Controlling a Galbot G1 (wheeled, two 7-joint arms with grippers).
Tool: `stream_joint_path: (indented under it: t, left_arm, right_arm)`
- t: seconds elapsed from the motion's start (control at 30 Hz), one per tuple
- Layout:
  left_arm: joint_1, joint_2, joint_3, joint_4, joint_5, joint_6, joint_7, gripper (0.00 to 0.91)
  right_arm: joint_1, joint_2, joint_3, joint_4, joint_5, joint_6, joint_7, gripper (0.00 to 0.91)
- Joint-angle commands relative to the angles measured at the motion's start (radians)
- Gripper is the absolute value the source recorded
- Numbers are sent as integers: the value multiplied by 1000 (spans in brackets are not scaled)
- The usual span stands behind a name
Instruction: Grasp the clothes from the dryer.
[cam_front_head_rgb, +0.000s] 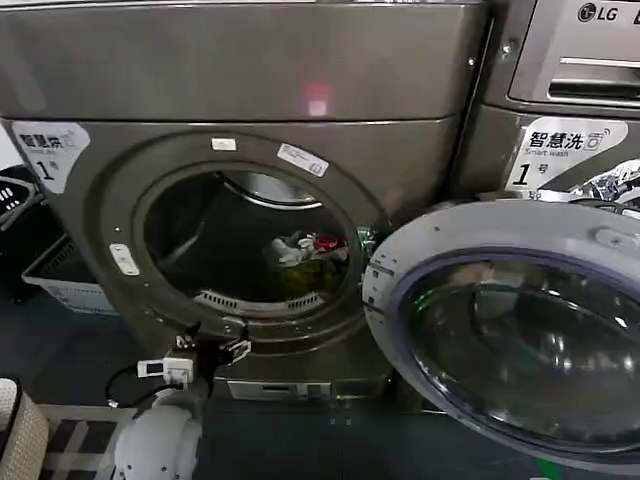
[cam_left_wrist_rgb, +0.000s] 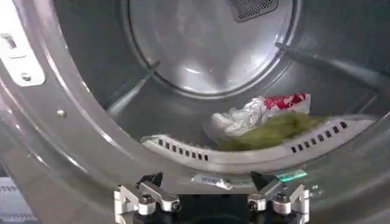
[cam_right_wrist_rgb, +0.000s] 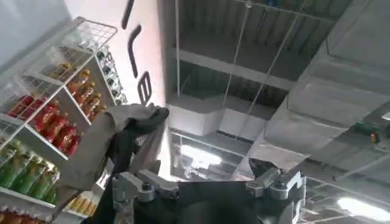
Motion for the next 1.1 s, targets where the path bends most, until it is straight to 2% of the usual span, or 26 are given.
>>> stream_joint_path:
  t: [0.03, 0.77, 1.1]
  left_arm:
    - [-2, 0, 1, 3, 0, 49, 1, 907]
    - [-7, 0, 5, 2, 13, 49, 5, 907]
    - [-86, -2, 16, 47, 25, 49, 10, 907]
  right_arm:
    - [0, 1, 1, 0, 0, 1, 0, 907]
    - [-10, 8, 13, -9, -29, 18, -2, 907]
    - [-7, 8, 7, -20, -29, 27, -5, 907]
